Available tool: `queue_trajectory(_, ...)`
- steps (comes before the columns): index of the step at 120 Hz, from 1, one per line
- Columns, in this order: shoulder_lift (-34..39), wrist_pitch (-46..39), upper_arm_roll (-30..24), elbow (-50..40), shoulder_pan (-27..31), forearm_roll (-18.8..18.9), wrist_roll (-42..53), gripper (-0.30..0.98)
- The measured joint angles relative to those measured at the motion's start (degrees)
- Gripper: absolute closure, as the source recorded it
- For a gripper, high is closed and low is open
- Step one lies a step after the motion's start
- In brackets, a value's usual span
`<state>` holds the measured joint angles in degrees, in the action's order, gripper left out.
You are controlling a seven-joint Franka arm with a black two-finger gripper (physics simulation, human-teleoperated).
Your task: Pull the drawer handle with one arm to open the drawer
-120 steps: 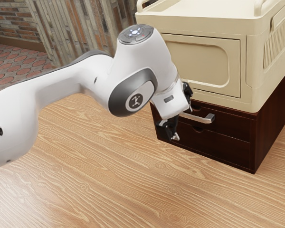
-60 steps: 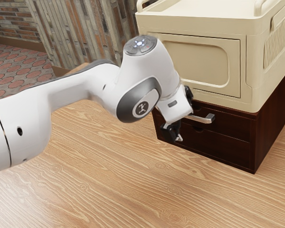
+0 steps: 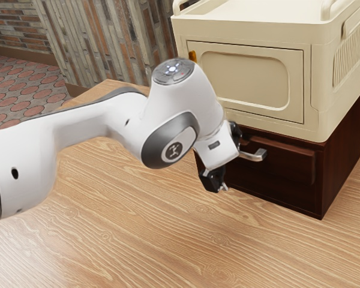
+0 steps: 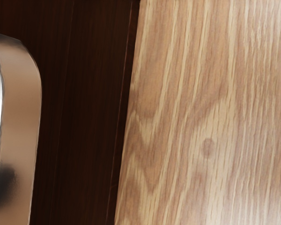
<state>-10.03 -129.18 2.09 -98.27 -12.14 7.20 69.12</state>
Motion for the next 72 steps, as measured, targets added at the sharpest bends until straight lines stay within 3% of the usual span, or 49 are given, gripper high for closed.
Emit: queue_trajectory(72, 7.5, -2.8, -0.3, -8.4, -0.1, 0.5, -0.3, 0.02)
